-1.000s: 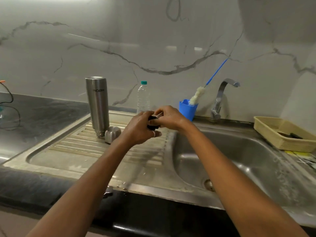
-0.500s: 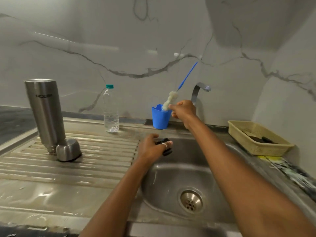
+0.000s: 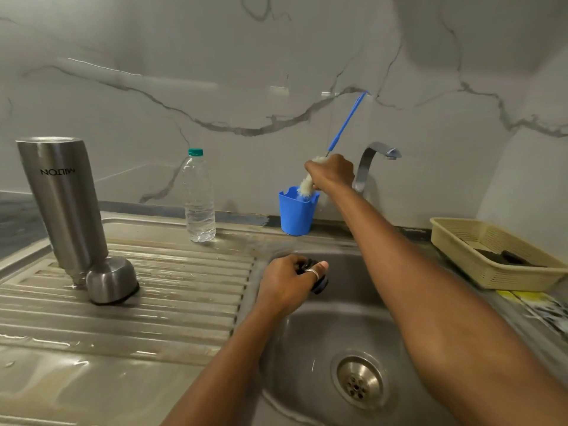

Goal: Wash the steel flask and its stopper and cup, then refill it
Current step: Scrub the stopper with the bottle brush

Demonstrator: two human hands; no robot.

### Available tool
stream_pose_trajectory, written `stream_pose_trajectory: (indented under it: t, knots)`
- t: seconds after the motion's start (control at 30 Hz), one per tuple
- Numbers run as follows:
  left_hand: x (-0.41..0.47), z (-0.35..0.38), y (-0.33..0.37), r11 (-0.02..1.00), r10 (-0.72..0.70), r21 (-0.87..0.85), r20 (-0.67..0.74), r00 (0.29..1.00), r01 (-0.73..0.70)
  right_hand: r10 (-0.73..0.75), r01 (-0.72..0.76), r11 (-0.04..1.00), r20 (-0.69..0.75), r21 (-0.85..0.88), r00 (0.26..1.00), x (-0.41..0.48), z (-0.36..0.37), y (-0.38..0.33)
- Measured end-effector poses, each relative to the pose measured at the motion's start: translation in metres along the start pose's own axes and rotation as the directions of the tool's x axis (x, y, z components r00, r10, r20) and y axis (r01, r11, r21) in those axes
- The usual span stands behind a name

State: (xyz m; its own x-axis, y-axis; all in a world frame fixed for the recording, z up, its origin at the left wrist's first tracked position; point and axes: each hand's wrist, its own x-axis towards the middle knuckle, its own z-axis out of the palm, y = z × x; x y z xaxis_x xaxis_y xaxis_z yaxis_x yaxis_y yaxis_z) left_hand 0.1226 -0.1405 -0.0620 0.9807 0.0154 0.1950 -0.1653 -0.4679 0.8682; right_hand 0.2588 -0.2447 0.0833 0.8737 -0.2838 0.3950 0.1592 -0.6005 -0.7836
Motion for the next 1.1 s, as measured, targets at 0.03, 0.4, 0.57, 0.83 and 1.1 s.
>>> stream_pose_trajectory:
  t: [0.03,0.4,0.57,0.83,1.1]
  knots:
    - [-0.001,-0.001,0.001,1.000,0.001,0.003,-0.009,1.000,-0.001,0.000,0.000,1.000,-0.003,0.013,1.000,-0.001,-0.004,-0.002]
    - [-0.004,-0.005,0.006,0.999,-0.009,0.043,-0.079,0.997,0.012,-0.101,0.097,0.994,-0.069,-0.056,0.992,-0.006,-0.040,-0.024]
    - [-0.003,-0.004,0.003,0.996,-0.003,0.085,-0.083,0.997,0.010,-0.148,0.143,0.988,-0.084,-0.062,0.985,-0.009,-0.043,-0.028]
    - [0.002,-0.001,-0.001,0.996,0.012,0.085,-0.102,0.995,-0.003,-0.212,0.208,0.977,-0.157,-0.038,0.965,-0.010,-0.047,-0.034]
    - [0.001,-0.001,-0.001,0.996,0.011,0.084,-0.106,0.994,-0.003,-0.277,0.271,0.961,-0.166,-0.057,0.946,-0.017,-0.044,-0.030]
